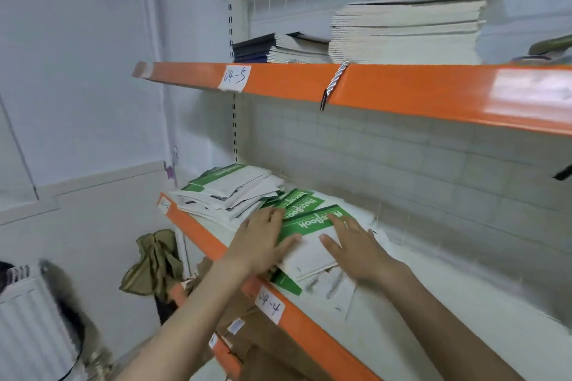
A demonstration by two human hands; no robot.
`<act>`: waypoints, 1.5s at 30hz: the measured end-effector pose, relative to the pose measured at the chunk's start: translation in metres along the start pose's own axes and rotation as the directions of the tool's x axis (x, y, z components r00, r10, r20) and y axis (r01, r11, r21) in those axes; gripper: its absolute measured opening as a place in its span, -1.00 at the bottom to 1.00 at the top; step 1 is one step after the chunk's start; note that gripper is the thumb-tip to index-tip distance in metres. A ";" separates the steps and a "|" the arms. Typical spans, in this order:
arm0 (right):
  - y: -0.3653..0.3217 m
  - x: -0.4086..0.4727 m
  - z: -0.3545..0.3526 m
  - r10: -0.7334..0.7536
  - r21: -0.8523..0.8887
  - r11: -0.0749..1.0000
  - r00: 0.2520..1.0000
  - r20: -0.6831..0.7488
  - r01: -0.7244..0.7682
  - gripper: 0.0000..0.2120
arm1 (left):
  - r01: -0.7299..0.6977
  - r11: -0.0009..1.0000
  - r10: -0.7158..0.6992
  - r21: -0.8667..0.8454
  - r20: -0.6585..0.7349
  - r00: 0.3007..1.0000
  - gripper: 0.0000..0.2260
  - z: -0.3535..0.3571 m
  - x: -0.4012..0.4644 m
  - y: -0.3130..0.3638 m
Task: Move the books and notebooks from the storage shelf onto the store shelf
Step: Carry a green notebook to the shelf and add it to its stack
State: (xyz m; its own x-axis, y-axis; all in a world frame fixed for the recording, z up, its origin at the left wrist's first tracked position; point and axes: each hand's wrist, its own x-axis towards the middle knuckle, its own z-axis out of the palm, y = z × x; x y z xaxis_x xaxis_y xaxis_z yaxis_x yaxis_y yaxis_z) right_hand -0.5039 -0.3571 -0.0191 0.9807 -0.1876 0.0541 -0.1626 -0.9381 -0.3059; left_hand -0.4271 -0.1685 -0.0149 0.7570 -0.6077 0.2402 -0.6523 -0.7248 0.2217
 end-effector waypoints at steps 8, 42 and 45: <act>-0.009 0.014 0.018 0.237 0.062 0.970 0.970 -0.052 -0.234 -0.41 | -0.152 0.981 0.134 0.117 0.154 0.979 -0.43 0.005 0.062 -0.026; -0.040 0.013 -0.017 0.780 1.000 0.020 0.626 -0.010 -0.009 -0.80 | -0.067 0.955 0.073 -0.288 0.009 0.997 -0.71 0.009 0.099 -0.042; -0.039 0.016 -0.018 0.771 0.999 0.047 0.636 -0.026 -0.016 -0.82 | -0.100 0.993 0.109 -0.065 0.151 0.982 -0.52 0.013 0.091 -0.042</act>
State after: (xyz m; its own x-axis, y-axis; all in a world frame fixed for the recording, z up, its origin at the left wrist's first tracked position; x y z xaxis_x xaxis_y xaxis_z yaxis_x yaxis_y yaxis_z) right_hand -0.4840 -0.3290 0.0106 0.4953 -0.8505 -0.1769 0.0844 0.2498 -0.9646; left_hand -0.3306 -0.1978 -0.0144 0.6788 -0.7249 0.1171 -0.7257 -0.6379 0.2577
